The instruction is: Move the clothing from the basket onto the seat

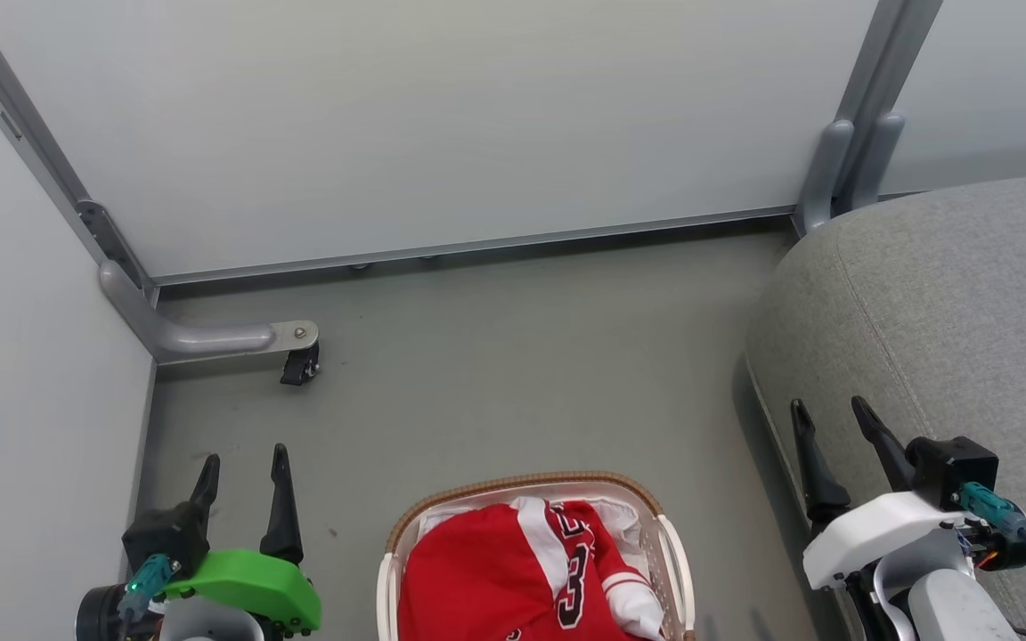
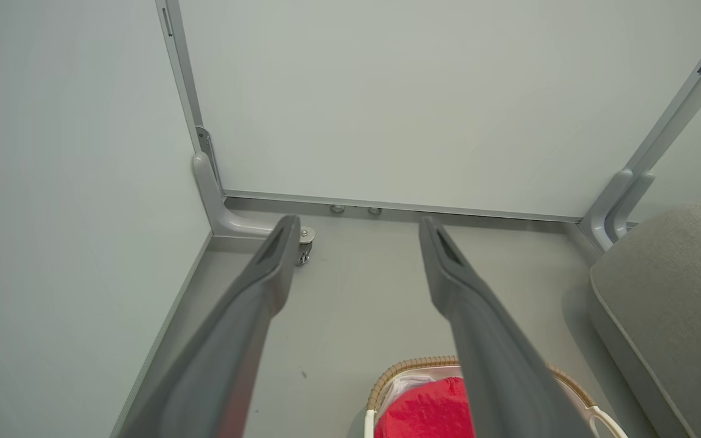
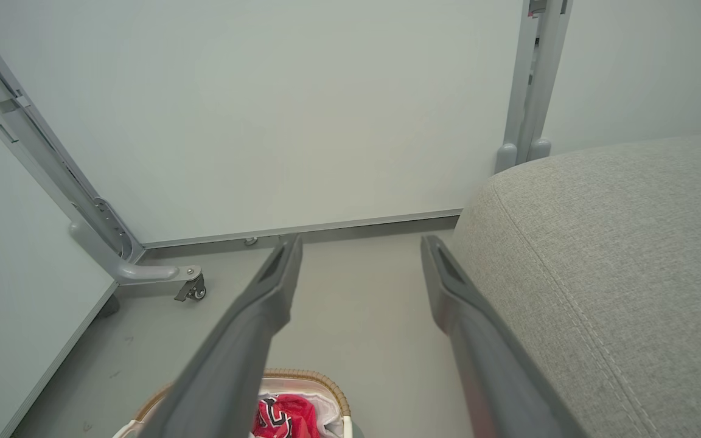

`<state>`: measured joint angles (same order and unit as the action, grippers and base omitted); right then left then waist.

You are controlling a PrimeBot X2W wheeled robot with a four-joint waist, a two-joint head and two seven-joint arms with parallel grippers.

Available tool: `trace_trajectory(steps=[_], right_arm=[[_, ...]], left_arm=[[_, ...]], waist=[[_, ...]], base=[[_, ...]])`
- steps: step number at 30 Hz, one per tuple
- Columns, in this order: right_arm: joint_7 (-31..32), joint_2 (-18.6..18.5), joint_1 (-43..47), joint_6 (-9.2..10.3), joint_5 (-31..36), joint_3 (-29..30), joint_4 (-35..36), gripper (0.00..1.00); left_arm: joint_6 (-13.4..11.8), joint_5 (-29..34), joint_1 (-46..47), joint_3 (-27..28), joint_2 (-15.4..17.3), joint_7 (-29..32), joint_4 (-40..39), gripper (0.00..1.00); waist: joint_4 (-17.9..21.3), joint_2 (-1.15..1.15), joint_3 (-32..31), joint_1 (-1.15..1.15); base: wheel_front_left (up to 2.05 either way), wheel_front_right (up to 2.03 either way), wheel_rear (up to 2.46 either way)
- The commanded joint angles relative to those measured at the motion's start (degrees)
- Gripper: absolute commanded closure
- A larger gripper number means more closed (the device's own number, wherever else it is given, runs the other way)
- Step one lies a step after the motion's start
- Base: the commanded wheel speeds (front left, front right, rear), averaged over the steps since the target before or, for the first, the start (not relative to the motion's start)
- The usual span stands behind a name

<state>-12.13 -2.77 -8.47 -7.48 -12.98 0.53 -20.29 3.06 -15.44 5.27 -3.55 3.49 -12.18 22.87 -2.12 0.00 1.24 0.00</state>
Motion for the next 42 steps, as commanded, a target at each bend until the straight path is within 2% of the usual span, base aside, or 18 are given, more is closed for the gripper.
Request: trace_trajectory(steps=[1, 9, 15, 26, 32, 37, 42], right_arm=[[-0.5, -0.2, 0.6, -0.02, 1.2, -0.1, 0.3, 0.0], [-1.3, -0.2, 0.5, -0.02, 3.6, -0.5, 0.1, 0.0], [-2.0, -0.2, -0.9, -0.02, 5.4, -1.1, 0.9, 0.0], [-3.1, -0.2, -6.9, 0.0, 9.0, -3.9, 4.4, 0.0], [-3.1, -0.2, -10.7, 0.0, 7.9, -5.9, 6.7, 0.0], [-3.1, -0.2, -13.3, 0.0, 6.5, -7.2, 8.8, 0.0], [-3.1, -0.2, -14.8, 0.0, 5.2, -8.5, 10.4, 0.0]], left_arm=[[0.4, 1.4, -0.8, 0.3, 0.1, -0.4, -0.1, 0.0], [1.5, 4.5, -1.3, 0.4, -0.4, -1.3, 0.0, 0.0], [2.3, 6.5, -0.1, -0.4, -0.5, -2.0, 0.6, 0.0], [3.5, 10.1, 7.4, -4.1, -0.5, -3.1, 2.1, 0.0], [4.2, 11.7, 12.7, -5.8, -0.4, -3.0, 3.5, 0.0], [4.4, 13.0, 16.7, -9.1, 1.0, -3.0, 4.9, 0.0], [4.5, 12.4, 19.6, -14.9, 3.2, -3.0, 7.5, 0.0]], waist=[[0.0, 0.0, 0.0, 0.0], [0.2, 0.0, 0.5, 0.0], [1.0, 0.0, 3.4, 0.0], [5.2, 0.0, 16.1, 0.0], [8.5, 0.0, 23.2, 0.0], [11.3, 0.0, 28.3, 0.0], [13.7, 0.0, 32.2, 0.0]], base=[[0.0, 0.0, 0.0], [0.0, 0.0, 0.0], [0.0, 0.0, 0.0], [0.0, 0.0, 0.0], [0.0, 0.0, 0.0], [0.0, 0.0, 0.0], [0.0, 0.0, 0.0]])
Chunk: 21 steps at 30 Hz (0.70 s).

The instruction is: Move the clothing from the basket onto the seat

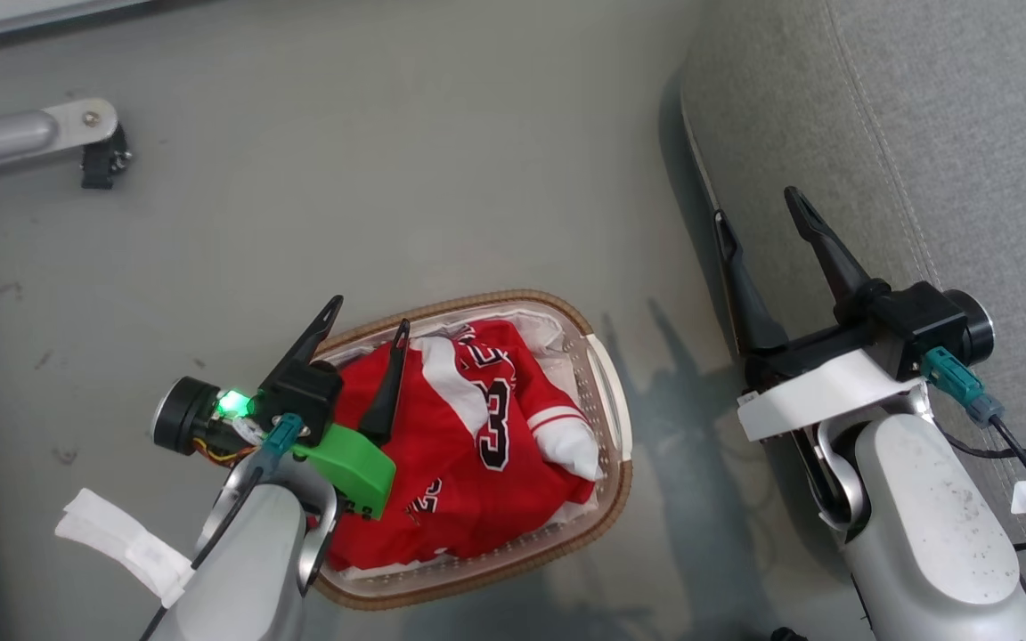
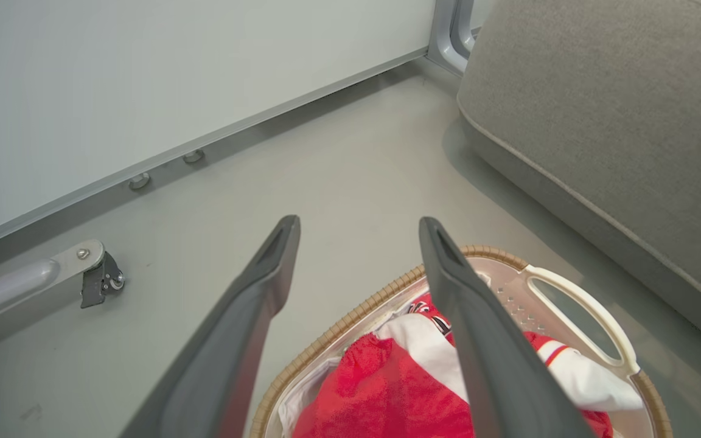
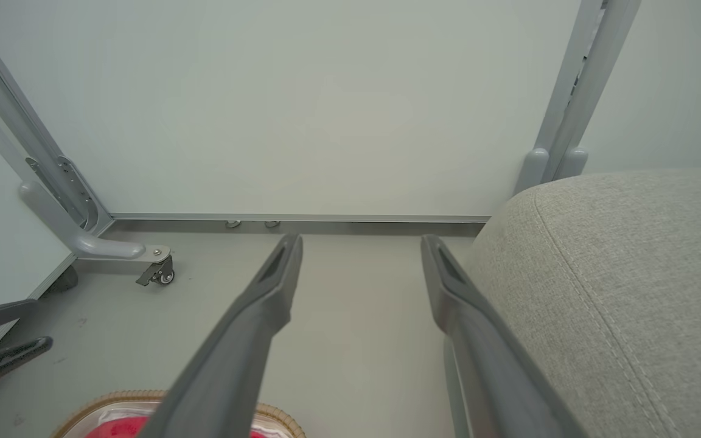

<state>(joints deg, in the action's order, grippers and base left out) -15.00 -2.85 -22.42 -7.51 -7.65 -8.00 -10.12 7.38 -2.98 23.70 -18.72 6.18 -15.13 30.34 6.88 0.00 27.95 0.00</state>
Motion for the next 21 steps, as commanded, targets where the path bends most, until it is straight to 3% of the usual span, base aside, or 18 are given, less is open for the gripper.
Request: trace_trajectory(steps=[1, 21], right_arm=[[-0.3, -0.1, -0.9, 0.04, -0.4, -0.3, 0.5, 0.0], [-0.3, -0.1, -4.6, 0.04, -2.9, -4.7, 4.5, 0.0]], left_arm=[[0.1, -0.5, 1.9, -1.1, 1.2, 0.0, 0.6, 0.0], [0.2, -6.6, 16.6, -26.1, 12.1, 0.0, 14.6, 0.0]], waist=[[5.1, 0.0, 6.4, 0.0], [8.5, 0.0, 19.3, 0.0]], base=[[0.0, 0.0, 0.0], [0.0, 0.0, 0.0]])
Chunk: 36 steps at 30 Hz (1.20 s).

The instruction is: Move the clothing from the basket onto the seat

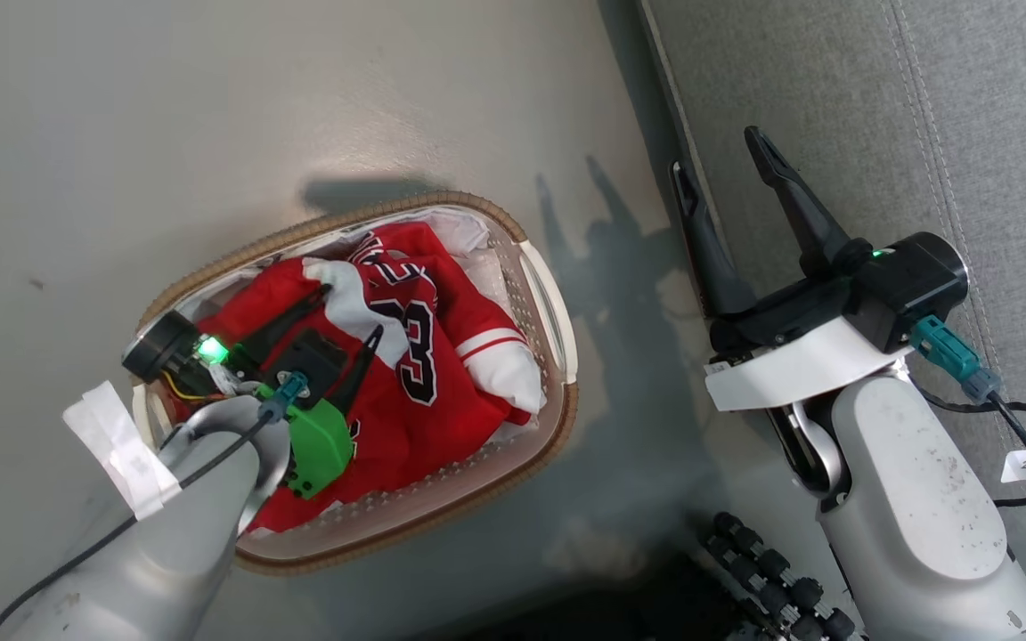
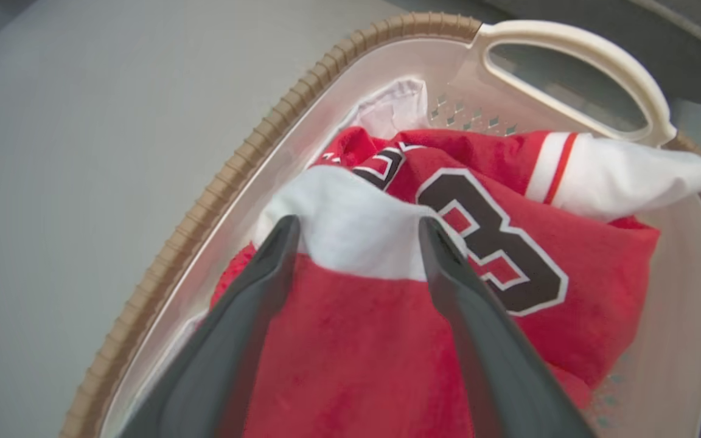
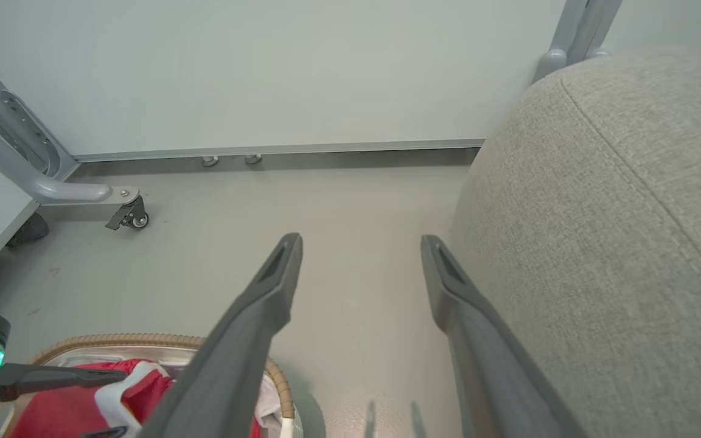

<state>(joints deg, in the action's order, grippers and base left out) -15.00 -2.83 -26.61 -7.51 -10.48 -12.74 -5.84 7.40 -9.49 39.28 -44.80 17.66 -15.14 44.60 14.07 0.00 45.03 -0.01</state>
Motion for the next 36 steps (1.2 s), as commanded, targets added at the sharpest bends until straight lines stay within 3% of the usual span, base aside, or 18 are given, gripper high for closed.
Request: trace_trajectory(steps=[1, 10, 11, 12, 20, 29, 36], right_arm=[[-0.3, -0.1, -0.4, 0.04, -0.1, -0.1, 0.3, 0.0], [-0.3, -0.2, -1.1, 0.04, -0.7, -1.0, -0.3, 0.0], [-0.3, -0.2, -1.1, 0.04, -0.7, -1.1, -0.4, 0.0], [-0.3, -0.1, -1.2, 0.04, -1.0, -1.3, -0.6, 0.0], [-0.3, -0.2, 0.1, 0.04, -1.4, -0.9, -2.6, 0.0], [-0.3, -0.2, 3.0, 0.04, -0.4, 0.4, -5.5, 0.0], [-0.3, -0.2, 6.1, 0.04, 0.9, 2.0, -7.6, 0.0]], left_arm=[[0.1, -0.5, 1.8, -0.6, 0.8, 0.0, 1.2, 0.0], [0.1, -4.8, 5.6, -3.5, -0.1, 0.0, 7.1, 0.0], [0.1, -5.4, 5.6, -4.1, -0.2, 0.0, 7.5, 0.55], [0.1, -6.2, 5.6, -4.5, -0.4, 0.0, 7.7, 1.0], [-0.2, -10.3, 0.8, 4.5, -2.3, 0.0, 3.2, 1.0], [0.0, -7.4, -7.4, 12.4, -5.9, 0.0, -3.1, 1.0], [0.1, -5.8, -13.5, 14.9, -9.1, 0.0, -8.7, 1.0]], waist=[[1.4, 0.0, 2.6, 0.01], [1.7, 0.0, 4.2, 0.01], [1.7, 0.0, 4.1, 0.01], [1.6, 0.0, 3.8, 0.01], [0.8, 0.0, -1.7, 0.01], [-2.2, 0.0, -11.6, 0.01], [-5.4, 0.0, -19.8, 0.01]], base=[[0.0, 0.0, 0.0], [0.0, 0.0, 0.0], [0.0, 0.0, 0.0], [0.0, 0.0, 0.0], [0.0, 0.0, 0.0], [0.0, 0.0, 0.0], [0.0, 0.0, 0.0]])
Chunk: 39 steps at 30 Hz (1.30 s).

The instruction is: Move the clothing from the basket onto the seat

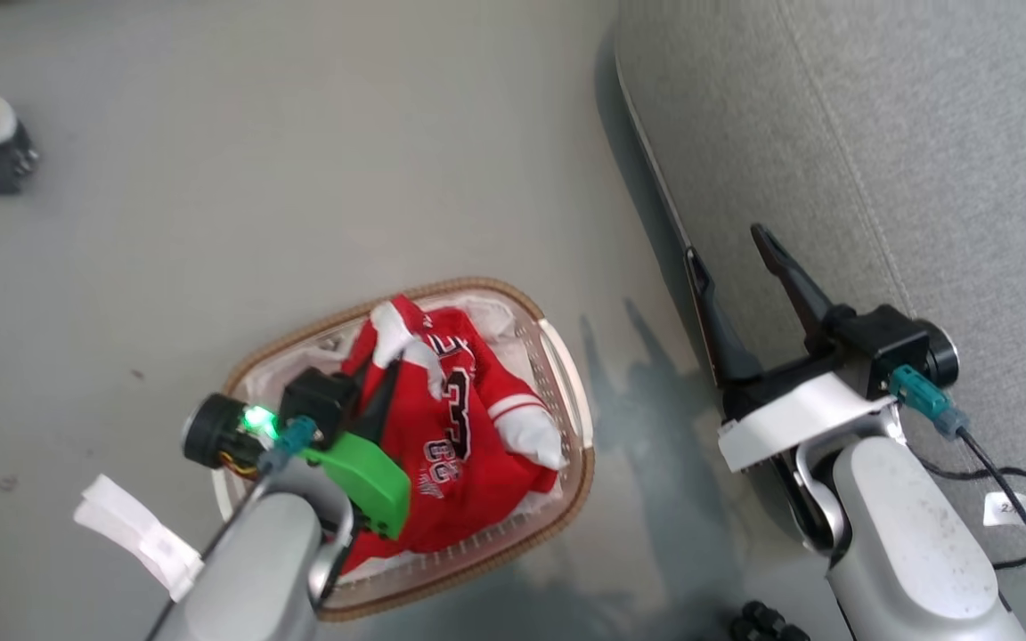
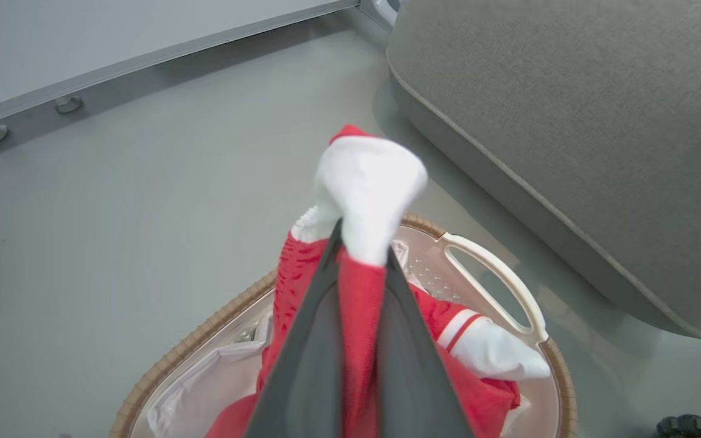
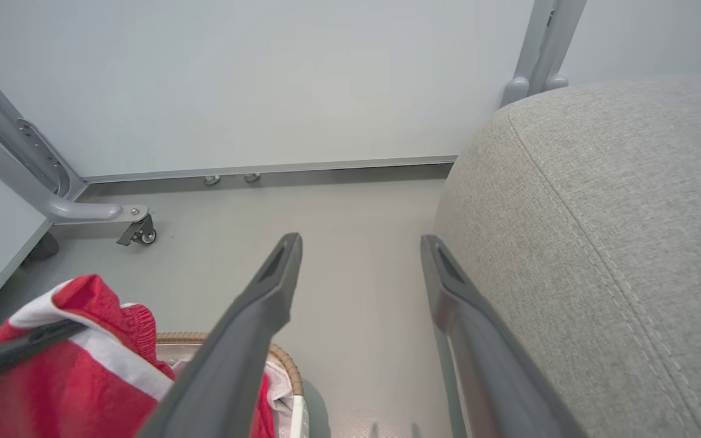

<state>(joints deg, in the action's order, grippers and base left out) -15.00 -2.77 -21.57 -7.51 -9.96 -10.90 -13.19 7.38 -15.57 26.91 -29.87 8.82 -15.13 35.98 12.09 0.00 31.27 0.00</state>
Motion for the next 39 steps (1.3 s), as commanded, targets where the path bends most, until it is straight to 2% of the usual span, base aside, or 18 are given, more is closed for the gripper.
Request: trace_trajectory(steps=[1, 11, 22, 31, 39], right_arm=[[-0.3, -0.3, 1.8, 0.04, 0.6, 0.6, -0.6, 0.0], [-0.3, -0.3, 7.3, 0.04, 1.8, 2.2, -2.7, 0.0], [-0.3, -0.2, 12.1, 0.04, 2.0, 1.9, -4.2, 0.0], [-0.3, -0.2, 14.6, 0.04, 1.8, -1.8, -5.7, 0.0], [-0.3, -0.2, 15.4, 0.04, 0.9, -8.1, -5.2, 0.0]], left_arm=[[0.1, 0.1, -2.1, 0.1, -0.6, 0.0, -1.0, 1.0], [0.2, -1.0, -7.2, 2.9, -3.5, 0.0, -10.2, 1.0], [0.2, -1.5, -8.6, 4.8, -5.2, 0.0, -18.7, 1.0], [0.2, -2.4, -7.5, 5.1, -5.6, 0.0, -22.4, 1.0], [0.2, -3.2, -6.9, 3.6, -5.8, 0.0, -23.3, 1.0]], waist=[[-4.0, 0.0, -7.3, 0.0], [-7.9, 0.0, -15.8, 0.0], [-9.6, 0.0, -23.0, 0.0], [-10.4, 0.0, -26.0, 0.0], [-11.4, 0.0, -27.4, 0.0]], base=[[0.0, 0.0, 0.0], [0.0, 0.0, 0.0], [0.0, 0.0, 0.0], [0.0, 0.0, 0.0], [0.0, 0.0, 0.0]])
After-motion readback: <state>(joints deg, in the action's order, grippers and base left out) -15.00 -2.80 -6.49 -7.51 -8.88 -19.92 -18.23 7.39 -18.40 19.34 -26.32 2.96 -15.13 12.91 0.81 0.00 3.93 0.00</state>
